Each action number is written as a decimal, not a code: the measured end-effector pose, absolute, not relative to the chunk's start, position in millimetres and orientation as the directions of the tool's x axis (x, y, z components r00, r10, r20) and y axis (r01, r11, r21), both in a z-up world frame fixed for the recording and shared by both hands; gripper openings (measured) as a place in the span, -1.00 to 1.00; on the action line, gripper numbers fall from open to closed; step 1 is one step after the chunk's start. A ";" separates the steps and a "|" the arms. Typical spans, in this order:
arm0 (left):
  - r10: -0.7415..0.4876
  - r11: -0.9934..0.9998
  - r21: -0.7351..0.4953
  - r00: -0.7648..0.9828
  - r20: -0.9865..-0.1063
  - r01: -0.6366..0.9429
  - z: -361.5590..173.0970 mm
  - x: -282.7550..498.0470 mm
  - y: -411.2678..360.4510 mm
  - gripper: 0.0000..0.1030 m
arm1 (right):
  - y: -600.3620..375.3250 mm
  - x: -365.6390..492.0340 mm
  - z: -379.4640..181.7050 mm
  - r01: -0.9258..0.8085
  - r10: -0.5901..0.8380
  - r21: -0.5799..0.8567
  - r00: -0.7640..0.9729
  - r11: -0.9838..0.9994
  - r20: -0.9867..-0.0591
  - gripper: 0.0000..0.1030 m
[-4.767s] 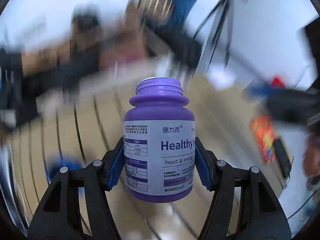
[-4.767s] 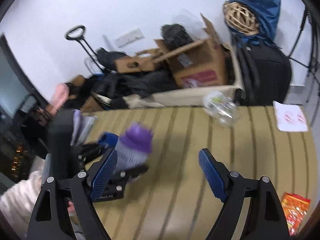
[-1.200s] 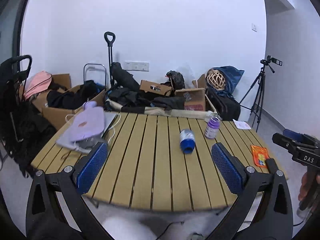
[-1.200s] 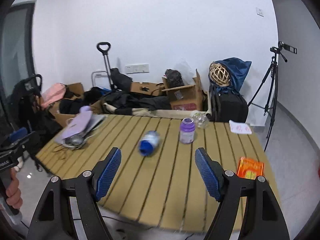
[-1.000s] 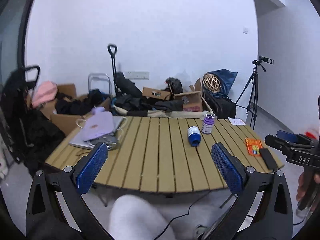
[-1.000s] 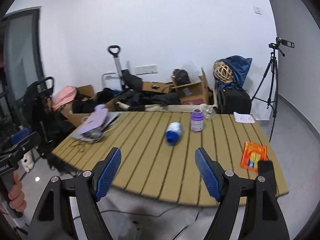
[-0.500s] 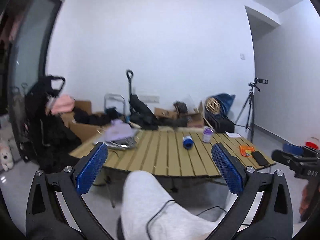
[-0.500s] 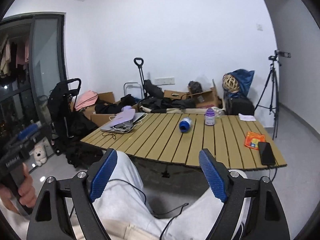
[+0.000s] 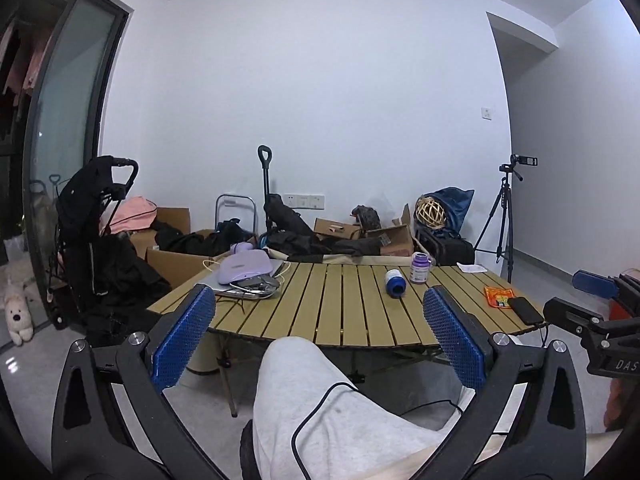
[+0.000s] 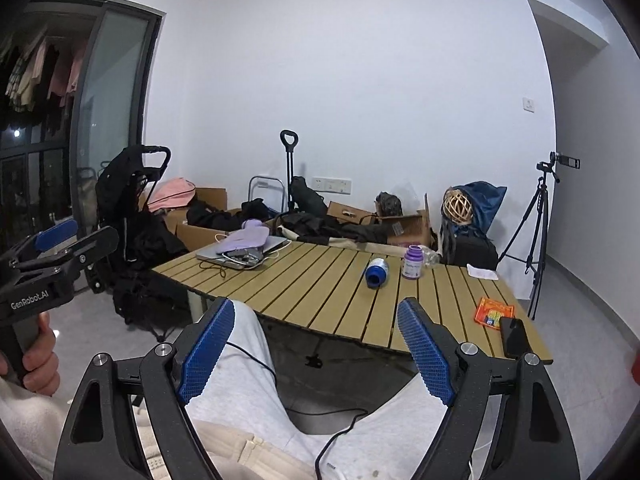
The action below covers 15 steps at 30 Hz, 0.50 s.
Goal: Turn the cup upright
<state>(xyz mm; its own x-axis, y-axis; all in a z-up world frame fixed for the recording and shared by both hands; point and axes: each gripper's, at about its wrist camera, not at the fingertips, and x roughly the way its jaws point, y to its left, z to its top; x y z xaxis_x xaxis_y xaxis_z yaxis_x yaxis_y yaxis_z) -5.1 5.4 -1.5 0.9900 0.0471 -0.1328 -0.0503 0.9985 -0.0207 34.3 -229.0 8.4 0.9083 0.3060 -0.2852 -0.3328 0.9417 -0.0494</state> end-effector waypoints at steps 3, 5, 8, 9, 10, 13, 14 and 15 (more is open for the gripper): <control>0.045 0.999 -0.014 0.991 -0.127 -0.048 -2.0 -6.5 6.7 1.00 | -230.0 35.0 7.8 -0.334 0.308 -0.046 0.907 0.941 -0.286 0.71; 0.038 0.999 -0.011 0.992 -0.122 -0.040 -1.9 -6.4 7.4 1.00 | -230.8 35.1 7.9 -0.334 0.309 -0.044 0.907 0.941 -0.286 0.71; 0.023 1.000 -0.006 0.992 -0.121 -0.024 -3.3 -6.6 7.3 1.00 | -231.1 36.3 7.6 -0.338 0.312 -0.042 0.904 0.940 -0.293 0.71; 0.020 1.000 -0.005 0.992 -0.121 -0.021 -4.5 -7.3 6.9 1.00 | -230.9 36.4 7.5 -0.338 0.312 -0.042 0.903 0.940 -0.294 0.71; 0.020 1.000 -0.003 0.992 -0.121 -0.021 -4.6 -7.4 6.9 1.00 | -231.1 36.6 7.7 -0.337 0.311 -0.042 0.904 0.940 -0.293 0.71; 0.020 1.000 -0.005 0.992 -0.122 -0.021 -4.7 -7.2 6.5 1.00 | -231.1 38.7 7.8 -0.338 0.313 -0.038 0.904 0.941 -0.291 0.71; 0.022 1.000 -0.006 0.992 -0.123 -0.023 -4.6 -7.4 6.4 1.00 | -231.1 39.0 7.6 -0.337 0.313 -0.038 0.904 0.941 -0.291 0.71; 0.022 1.000 -0.006 0.992 -0.123 -0.023 -4.2 -7.3 6.5 1.00 | -231.6 38.7 7.8 -0.338 0.313 -0.039 0.904 0.940 -0.291 0.71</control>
